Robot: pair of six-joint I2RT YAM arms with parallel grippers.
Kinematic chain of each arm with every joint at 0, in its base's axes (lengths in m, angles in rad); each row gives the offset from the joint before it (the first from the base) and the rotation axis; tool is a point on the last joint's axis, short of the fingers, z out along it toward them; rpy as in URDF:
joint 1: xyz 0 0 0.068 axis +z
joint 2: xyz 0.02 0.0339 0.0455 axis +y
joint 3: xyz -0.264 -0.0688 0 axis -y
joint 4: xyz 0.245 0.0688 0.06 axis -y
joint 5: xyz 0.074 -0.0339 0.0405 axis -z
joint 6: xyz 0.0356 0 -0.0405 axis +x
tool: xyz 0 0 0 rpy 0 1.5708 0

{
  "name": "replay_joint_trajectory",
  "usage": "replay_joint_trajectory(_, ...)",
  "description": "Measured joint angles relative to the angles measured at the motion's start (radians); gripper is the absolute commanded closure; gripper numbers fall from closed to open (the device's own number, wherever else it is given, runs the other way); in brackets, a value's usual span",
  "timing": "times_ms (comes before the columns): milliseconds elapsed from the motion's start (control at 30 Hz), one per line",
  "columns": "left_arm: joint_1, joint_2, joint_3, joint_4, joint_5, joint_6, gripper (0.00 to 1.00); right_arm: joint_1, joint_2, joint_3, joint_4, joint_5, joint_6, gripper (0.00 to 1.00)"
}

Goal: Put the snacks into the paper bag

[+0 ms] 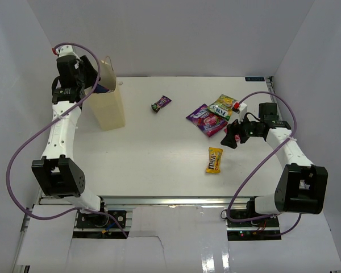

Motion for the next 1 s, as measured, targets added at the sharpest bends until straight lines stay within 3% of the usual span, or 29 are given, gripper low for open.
replay_joint_trajectory(100,0.000,-0.002,0.022,0.000,0.048,-0.005,0.28,0.001,0.020,0.024,0.005,0.031,0.043,0.10)
replay_joint_trajectory(233,0.000,-0.076,0.015,0.012,0.162,-0.010,0.09,0.002,0.094,0.066,0.050,0.178,0.277,0.10)
replay_joint_trajectory(300,0.000,-0.178,-0.048,0.040,0.212,-0.023,0.04,0.002,0.156,0.097,0.070,0.242,0.417,0.10)
replay_joint_trajectory(400,0.000,-0.435,-0.264,0.105,0.299,-0.068,0.02,0.006,0.258,0.156,0.094,0.268,0.546,0.10)
replay_joint_trajectory(533,-0.002,-0.769,-0.563,0.151,0.414,-0.153,0.02,0.069,0.391,0.272,0.126,0.322,0.523,0.10)
replay_joint_trajectory(633,-0.004,-0.925,-0.760,0.154,0.492,-0.237,0.02,0.113,0.505,0.401,0.130,0.338,0.485,0.09)
replay_joint_trajectory(833,-0.005,-1.046,-1.085,0.129,0.604,-0.419,0.02,0.121,0.652,0.499,0.137,0.364,0.458,0.08)
replay_joint_trajectory(933,-0.005,-1.075,-1.164,0.129,0.651,-0.494,0.02,0.124,0.682,0.499,0.135,0.364,0.447,0.07)
replay_joint_trajectory(967,-0.005,-1.083,-1.182,0.138,0.663,-0.516,0.02,0.127,0.682,0.498,0.139,0.365,0.444,0.01)
replay_joint_trajectory(1000,-0.005,-1.090,-1.201,0.153,0.676,-0.535,0.02,0.129,0.682,0.497,0.140,0.363,0.441,0.05)
